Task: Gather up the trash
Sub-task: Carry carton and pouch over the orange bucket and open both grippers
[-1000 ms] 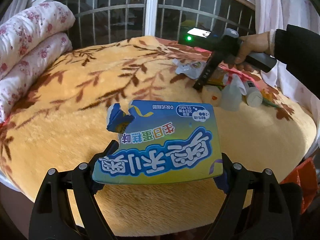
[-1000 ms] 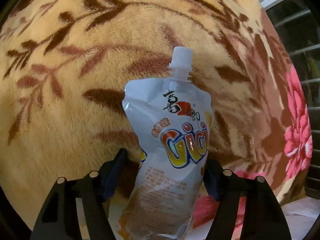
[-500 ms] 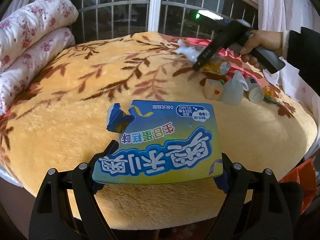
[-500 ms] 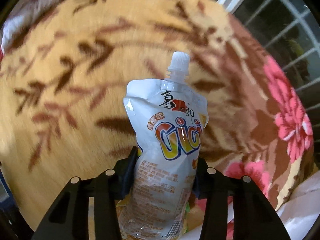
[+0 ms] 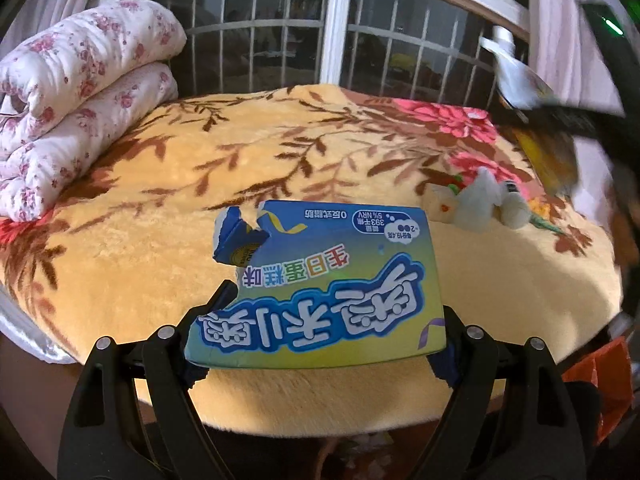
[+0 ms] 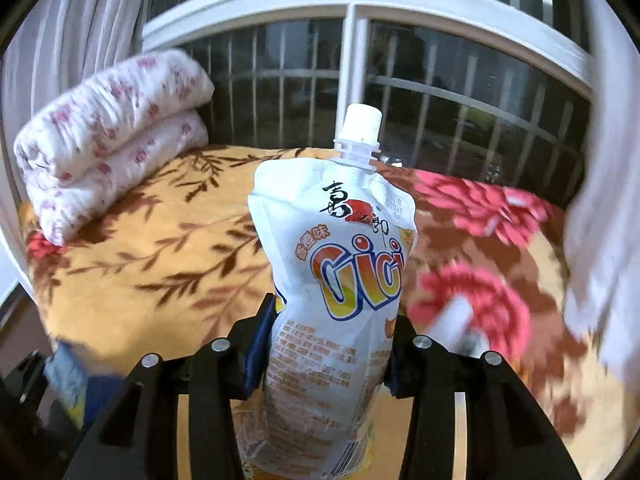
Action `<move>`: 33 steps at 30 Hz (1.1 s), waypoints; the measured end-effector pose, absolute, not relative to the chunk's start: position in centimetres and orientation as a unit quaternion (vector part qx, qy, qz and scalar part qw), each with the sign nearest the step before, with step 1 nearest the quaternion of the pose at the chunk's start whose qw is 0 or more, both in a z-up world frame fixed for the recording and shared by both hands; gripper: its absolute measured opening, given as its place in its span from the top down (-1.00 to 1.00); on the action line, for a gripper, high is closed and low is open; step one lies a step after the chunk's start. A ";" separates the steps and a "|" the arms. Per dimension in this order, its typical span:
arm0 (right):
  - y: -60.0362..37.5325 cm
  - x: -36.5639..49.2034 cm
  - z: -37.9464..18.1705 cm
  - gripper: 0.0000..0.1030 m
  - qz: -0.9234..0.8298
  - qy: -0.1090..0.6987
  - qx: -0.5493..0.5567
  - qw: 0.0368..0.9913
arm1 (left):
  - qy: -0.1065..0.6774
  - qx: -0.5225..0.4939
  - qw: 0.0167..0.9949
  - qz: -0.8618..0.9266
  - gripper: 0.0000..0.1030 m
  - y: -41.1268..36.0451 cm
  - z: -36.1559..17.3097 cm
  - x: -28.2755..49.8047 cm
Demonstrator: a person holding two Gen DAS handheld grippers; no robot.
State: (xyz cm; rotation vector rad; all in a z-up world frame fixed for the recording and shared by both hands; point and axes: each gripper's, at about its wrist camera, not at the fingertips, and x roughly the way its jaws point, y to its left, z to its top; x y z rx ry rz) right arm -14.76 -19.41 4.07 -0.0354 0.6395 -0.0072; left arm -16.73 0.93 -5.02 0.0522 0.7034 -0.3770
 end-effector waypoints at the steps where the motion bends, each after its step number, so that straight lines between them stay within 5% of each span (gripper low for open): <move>1: -19.5 -16.6 3.8 0.12 -0.007 0.310 -0.009 0.951 | 0.337 0.029 0.922 -0.189 -0.58 0.9 -4.8 -17.5; 17: -16.5 -36.1 -5.3 0.12 -0.032 0.319 0.057 0.946 | 0.321 0.128 0.904 -0.250 -0.58 -0.2 -6.8 -28.6; 33: -15.8 -34.2 -19.6 0.12 -0.003 0.476 0.113 0.872 | 0.470 0.179 0.831 -0.240 -0.58 -1.3 -19.0 -26.7</move>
